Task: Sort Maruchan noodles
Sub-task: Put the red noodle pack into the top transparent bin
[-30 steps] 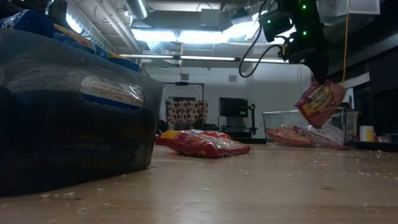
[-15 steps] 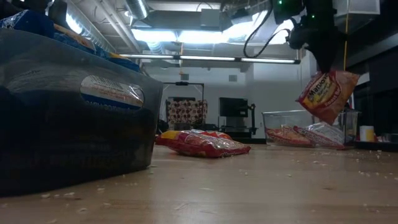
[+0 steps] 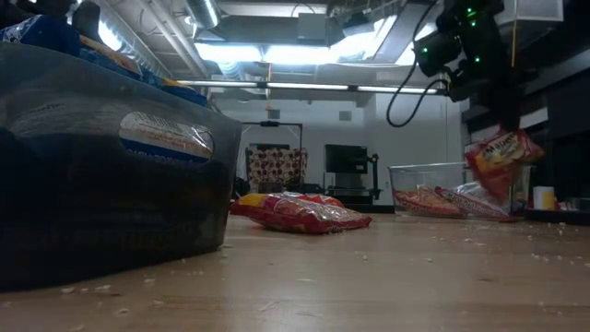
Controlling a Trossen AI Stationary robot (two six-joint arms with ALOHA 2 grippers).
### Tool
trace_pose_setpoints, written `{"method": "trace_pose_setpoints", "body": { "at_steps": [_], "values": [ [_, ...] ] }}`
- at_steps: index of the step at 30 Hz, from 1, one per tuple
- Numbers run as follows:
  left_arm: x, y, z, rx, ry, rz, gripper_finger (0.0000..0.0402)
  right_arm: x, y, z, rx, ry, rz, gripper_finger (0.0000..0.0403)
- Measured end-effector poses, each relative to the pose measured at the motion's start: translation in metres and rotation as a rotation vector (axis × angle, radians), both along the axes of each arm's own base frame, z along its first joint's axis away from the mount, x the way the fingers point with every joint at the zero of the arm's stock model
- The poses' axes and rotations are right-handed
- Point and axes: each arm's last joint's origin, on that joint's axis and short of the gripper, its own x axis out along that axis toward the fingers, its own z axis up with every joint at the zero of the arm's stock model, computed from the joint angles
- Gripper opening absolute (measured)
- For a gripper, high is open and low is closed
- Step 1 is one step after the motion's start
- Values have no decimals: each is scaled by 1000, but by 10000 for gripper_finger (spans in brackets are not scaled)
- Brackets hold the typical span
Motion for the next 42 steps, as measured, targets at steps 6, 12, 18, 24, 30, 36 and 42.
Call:
{"method": "trace_pose_setpoints", "body": {
  "at_steps": [6, 12, 18, 24, 30, 36, 42],
  "values": [
    [0, 0, 0, 1, -1, 14, 140, 1, -13, -2, -36, -78, 2, 0],
    [0, 0, 0, 1, -2, 14, 140, 10, -28, -15, -24, -86, 8, 0],
    [0, 0, 0, 0, -3, 14, 140, 16, -38, -26, -71, 4, 31, 15],
    [0, 0, 0, 0, -3, 14, 140, 17, -41, -27, -110, 13, 39, 90],
    [0, 0, 0, 1, -2, 15, 140, 21, -46, -22, -182, -6, 46, 167],
    [0, 0, 0, 1, -1, 15, 140, 25, -46, 25, -336, -117, 33, 173],
    [0, 0, 0, 1, -2, 14, 140, 24, -22, 36, -252, -156, -49, 131]
  ]
}}
